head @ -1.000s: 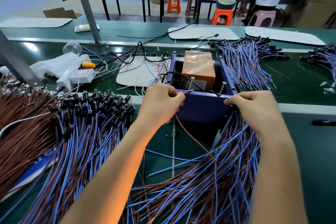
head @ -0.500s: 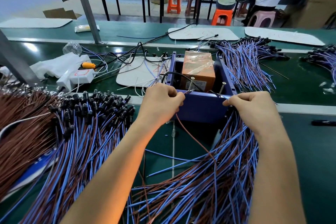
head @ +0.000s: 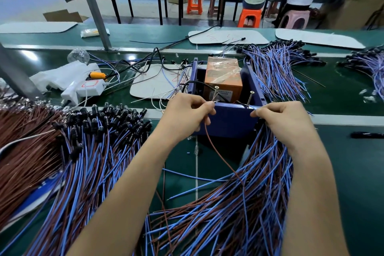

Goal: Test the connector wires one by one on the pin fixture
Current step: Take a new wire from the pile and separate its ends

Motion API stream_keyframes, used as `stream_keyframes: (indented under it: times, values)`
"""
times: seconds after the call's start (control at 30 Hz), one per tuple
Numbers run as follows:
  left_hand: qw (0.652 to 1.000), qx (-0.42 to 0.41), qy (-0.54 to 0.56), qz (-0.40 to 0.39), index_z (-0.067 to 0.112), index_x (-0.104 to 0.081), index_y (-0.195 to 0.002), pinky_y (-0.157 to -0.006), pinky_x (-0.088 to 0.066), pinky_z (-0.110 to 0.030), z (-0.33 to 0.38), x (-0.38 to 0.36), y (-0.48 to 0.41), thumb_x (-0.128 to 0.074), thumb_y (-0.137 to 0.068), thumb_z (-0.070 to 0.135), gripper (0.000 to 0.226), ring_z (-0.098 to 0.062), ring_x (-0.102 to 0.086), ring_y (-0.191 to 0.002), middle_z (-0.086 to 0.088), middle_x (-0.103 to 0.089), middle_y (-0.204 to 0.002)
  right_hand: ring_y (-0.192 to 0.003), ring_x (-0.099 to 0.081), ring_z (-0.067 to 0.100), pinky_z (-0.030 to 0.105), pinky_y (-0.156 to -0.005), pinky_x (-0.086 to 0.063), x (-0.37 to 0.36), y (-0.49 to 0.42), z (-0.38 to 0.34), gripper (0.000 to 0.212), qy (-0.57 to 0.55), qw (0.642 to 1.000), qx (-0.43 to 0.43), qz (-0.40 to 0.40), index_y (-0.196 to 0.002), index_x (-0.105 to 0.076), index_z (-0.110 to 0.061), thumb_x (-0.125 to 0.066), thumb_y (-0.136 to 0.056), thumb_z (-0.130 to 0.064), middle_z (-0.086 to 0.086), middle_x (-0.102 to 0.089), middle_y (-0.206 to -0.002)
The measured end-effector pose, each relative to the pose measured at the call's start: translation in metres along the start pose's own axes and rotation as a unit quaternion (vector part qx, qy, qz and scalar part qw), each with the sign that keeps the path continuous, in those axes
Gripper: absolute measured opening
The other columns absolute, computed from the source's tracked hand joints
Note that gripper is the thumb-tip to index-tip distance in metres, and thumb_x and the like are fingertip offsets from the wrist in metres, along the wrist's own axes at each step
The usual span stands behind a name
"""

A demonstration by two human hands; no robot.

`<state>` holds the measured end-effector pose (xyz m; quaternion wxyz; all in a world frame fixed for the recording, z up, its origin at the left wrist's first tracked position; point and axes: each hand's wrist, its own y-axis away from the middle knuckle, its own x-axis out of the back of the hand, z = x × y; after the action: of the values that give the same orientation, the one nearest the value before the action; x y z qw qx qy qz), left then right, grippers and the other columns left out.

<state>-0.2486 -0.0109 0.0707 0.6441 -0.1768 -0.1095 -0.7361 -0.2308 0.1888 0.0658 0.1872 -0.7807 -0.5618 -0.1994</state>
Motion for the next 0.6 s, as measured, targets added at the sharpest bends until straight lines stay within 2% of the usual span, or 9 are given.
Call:
stream_keyframes:
  times: [0.07,0.13,0.2,0.23,0.3,0.37,0.47,0.53,0.6]
  values:
    - [1.0,0.0,-0.013,0.003,0.009,-0.072,-0.076,-0.04,-0.035,-0.013,-0.002,0.0,0.0,-0.057,-0.095,0.022,0.028,-0.006,-0.042,-0.036,0.002,-0.062,-0.055,-0.073,-0.059,0.021,0.022,-0.062,-0.042,0.0,0.001,-0.001,0.025,0.004,1.0,0.001,0.002,-0.06,-0.07,-0.029,-0.068,-0.081,-0.017,0.011,-0.072,-0.079]
    - [1.0,0.001,-0.015,0.006,0.01,-0.071,-0.075,-0.041,-0.036,-0.015,-0.002,0.001,0.0,-0.056,-0.095,0.022,0.028,-0.008,-0.043,-0.036,0.003,-0.062,-0.054,-0.085,-0.062,0.029,0.021,-0.062,-0.041,0.0,0.001,-0.001,0.025,0.004,1.0,0.003,0.002,-0.06,-0.071,-0.029,-0.068,-0.082,-0.017,0.014,-0.071,-0.083]
    - [1.0,0.005,0.003,-0.004,0.008,-0.071,-0.078,-0.041,-0.037,-0.016,-0.001,0.001,0.0,-0.056,-0.095,0.02,0.026,-0.008,-0.044,-0.037,0.004,-0.061,-0.053,-0.071,-0.058,0.03,0.024,-0.056,-0.039,0.001,0.002,-0.002,0.022,-0.003,1.0,0.005,-0.002,-0.063,-0.072,-0.027,-0.068,-0.082,-0.017,0.01,-0.069,-0.069]
    - [0.999,0.01,0.027,-0.016,0.006,-0.071,-0.081,-0.041,-0.038,-0.016,0.0,0.0,0.001,-0.057,-0.095,0.017,0.023,-0.007,-0.046,-0.037,0.004,-0.061,-0.052,-0.055,-0.051,0.021,0.025,-0.05,-0.036,0.002,0.003,-0.004,0.02,-0.015,1.0,0.007,-0.006,-0.066,-0.073,-0.025,-0.068,-0.083,-0.018,0.002,-0.063,-0.055]
    - [0.994,0.022,0.099,-0.049,0.003,-0.069,-0.089,-0.043,-0.044,-0.016,0.003,-0.003,0.003,-0.058,-0.094,0.011,0.015,-0.006,-0.051,-0.04,0.004,-0.062,-0.053,-0.037,-0.038,0.004,0.015,-0.04,-0.03,0.005,0.006,-0.009,0.016,-0.068,0.997,0.009,-0.02,-0.075,-0.075,-0.023,-0.066,-0.087,-0.018,-0.008,-0.05,-0.041]
    - [0.981,0.034,0.164,-0.093,0.007,-0.068,-0.094,-0.048,-0.049,-0.015,0.008,-0.008,0.007,-0.058,-0.093,0.008,0.011,-0.005,-0.055,-0.043,0.004,-0.063,-0.055,-0.034,-0.042,0.003,0.012,-0.036,-0.032,0.009,0.013,-0.018,0.015,-0.162,0.986,0.012,-0.05,-0.081,-0.075,-0.023,-0.065,-0.09,-0.017,-0.005,-0.056,-0.044]
    - [0.96,0.042,0.211,-0.179,0.013,-0.068,-0.097,-0.054,-0.051,-0.015,0.013,-0.014,0.012,-0.058,-0.092,0.006,0.013,-0.007,-0.059,-0.048,0.004,-0.064,-0.06,-0.043,-0.059,0.012,0.018,-0.042,-0.048,0.011,0.024,-0.035,0.01,-0.291,0.951,0.034,-0.1,-0.081,-0.075,-0.017,-0.067,-0.084,-0.011,0.003,-0.067,-0.059]
    - [0.945,0.043,0.23,-0.229,0.012,-0.068,-0.094,-0.053,-0.051,-0.015,0.017,-0.016,0.016,-0.058,-0.09,0.004,0.013,-0.007,-0.06,-0.05,0.003,-0.064,-0.062,-0.05,-0.063,0.013,0.019,-0.05,-0.053,0.01,0.029,-0.043,0.005,-0.336,0.933,0.065,-0.114,-0.072,-0.076,-0.016,-0.071,-0.072,-0.017,0.007,-0.069,-0.07]
    - [0.942,0.029,0.234,-0.238,0.009,-0.066,-0.091,-0.052,-0.05,-0.015,0.022,-0.017,0.019,-0.06,-0.088,0.005,0.008,-0.007,-0.059,-0.049,0.003,-0.063,-0.062,-0.055,-0.061,0.01,0.017,-0.054,-0.051,0.009,0.03,-0.046,0.009,-0.339,0.928,0.103,-0.119,-0.071,-0.077,-0.019,-0.071,-0.066,-0.023,0.006,-0.07,-0.077]
